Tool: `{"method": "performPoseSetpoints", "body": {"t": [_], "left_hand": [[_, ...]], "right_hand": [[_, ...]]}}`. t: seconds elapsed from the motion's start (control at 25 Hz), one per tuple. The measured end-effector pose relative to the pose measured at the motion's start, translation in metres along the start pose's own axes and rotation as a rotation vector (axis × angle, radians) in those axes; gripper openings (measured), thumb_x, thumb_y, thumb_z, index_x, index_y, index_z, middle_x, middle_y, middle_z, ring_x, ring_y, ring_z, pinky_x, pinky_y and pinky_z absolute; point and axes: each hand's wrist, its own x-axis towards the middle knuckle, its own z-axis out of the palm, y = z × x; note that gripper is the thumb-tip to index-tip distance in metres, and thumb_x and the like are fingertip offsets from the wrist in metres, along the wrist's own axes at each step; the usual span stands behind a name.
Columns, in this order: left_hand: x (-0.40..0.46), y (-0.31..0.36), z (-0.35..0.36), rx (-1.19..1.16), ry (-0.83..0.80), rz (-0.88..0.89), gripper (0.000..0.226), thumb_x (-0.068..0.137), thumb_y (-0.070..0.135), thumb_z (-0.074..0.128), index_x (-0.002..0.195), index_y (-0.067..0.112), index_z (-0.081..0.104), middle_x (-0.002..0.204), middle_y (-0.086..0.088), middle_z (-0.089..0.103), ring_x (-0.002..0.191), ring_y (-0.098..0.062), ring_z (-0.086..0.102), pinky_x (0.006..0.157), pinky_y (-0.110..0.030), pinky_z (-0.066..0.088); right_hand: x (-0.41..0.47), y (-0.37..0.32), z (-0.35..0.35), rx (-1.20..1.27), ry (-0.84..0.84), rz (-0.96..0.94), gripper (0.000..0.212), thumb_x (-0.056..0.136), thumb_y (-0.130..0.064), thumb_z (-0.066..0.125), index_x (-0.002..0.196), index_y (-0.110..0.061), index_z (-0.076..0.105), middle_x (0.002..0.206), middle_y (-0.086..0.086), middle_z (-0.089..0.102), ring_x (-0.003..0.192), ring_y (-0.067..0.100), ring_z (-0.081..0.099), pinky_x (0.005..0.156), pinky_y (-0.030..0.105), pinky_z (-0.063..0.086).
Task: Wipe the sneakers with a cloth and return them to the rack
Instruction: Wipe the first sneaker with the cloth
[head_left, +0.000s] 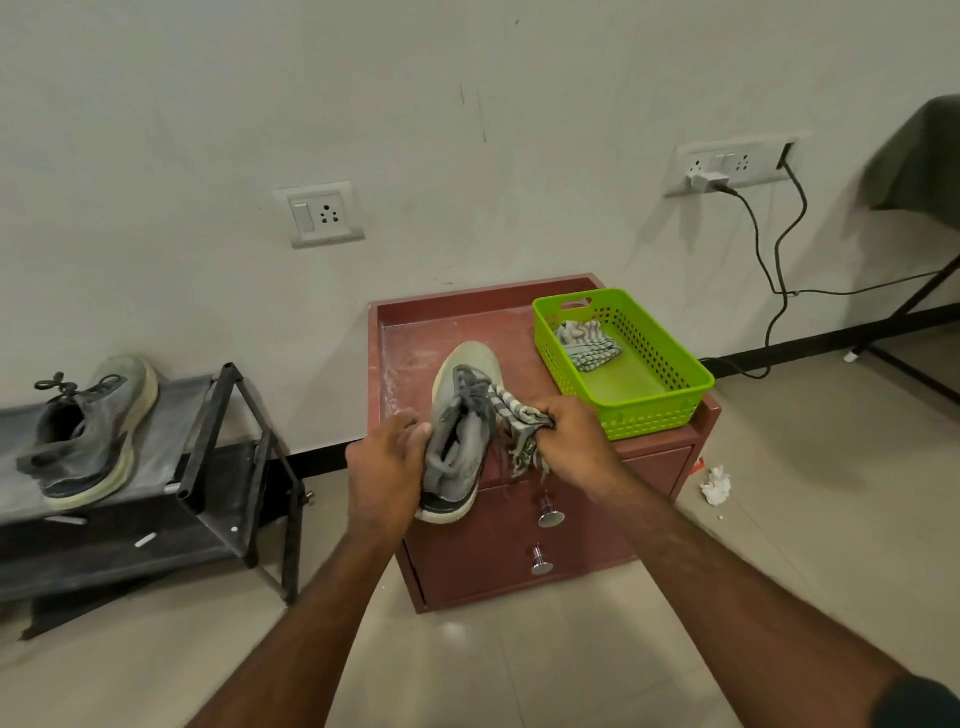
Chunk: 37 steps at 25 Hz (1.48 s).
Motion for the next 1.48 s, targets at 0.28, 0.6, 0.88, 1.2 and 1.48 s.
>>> {"method": "performPoseSetpoints", "body": {"t": [0.28,0.6,0.88,1.2,1.48], "left_hand": [[-0.04,0.024,-0.024,0.281,-0.182,0.009,0.067,0.066,0.062,0.082,0.121,0.027,0.067,0.103,0.015,0.069,0.079,0.004,0.058,0.07,-0.013,0.047],[-0.013,0.025,-0.004,0.039,-0.238,-0.041,0.017,0.081,0.019,0.081,0.097,0.014,0.075,0.083,0.008,0.07,0.071,-0.004,0.063,0.068,-0.021,0.052],[0.013,-0.005,-0.082,-0.314,-0.47,-0.076,0.009,0.082,-0.016,0.068,0.087,-0.008,0.069,0.101,-0.013,0.077,0.098,-0.024,0.073,0.081,-0.031,0.06],[0.014,-0.016,-0.075,-0.761,-0.351,-0.404,0.013,0.093,-0.012,0.05,0.084,-0.002,0.052,0.103,-0.022,0.071,0.098,-0.033,0.067,0.083,-0.04,0.061],[0.017,-0.025,-0.05,0.048,0.032,-0.076,0.009,0.094,0.009,0.064,0.096,0.015,0.07,0.093,0.0,0.073,0.087,-0.016,0.069,0.083,-0.046,0.06]], "right_hand": [[0.001,-0.011,0.005,-0.059,-0.073,0.043,0.04,0.079,-0.01,0.059,0.108,-0.033,0.075,0.098,-0.009,0.076,0.088,0.011,0.069,0.073,0.032,0.055],[-0.006,-0.013,-0.005,-0.076,0.001,0.084,0.039,0.072,-0.037,0.052,0.101,-0.027,0.076,0.089,-0.002,0.076,0.083,0.019,0.07,0.064,0.031,0.051],[0.005,-0.019,-0.006,-0.056,-0.072,-0.186,0.042,0.081,0.0,0.064,0.115,-0.023,0.074,0.135,0.0,0.062,0.132,0.01,0.05,0.112,0.031,0.038],[0.005,-0.036,-0.008,-0.067,0.012,-0.278,0.015,0.079,-0.014,0.066,0.077,-0.028,0.068,0.063,-0.012,0.063,0.062,0.006,0.057,0.055,0.031,0.044],[0.009,-0.03,0.005,-0.241,0.008,-0.308,0.033,0.073,-0.029,0.052,0.103,-0.036,0.064,0.082,-0.013,0.071,0.08,0.015,0.067,0.081,0.043,0.051]]}}
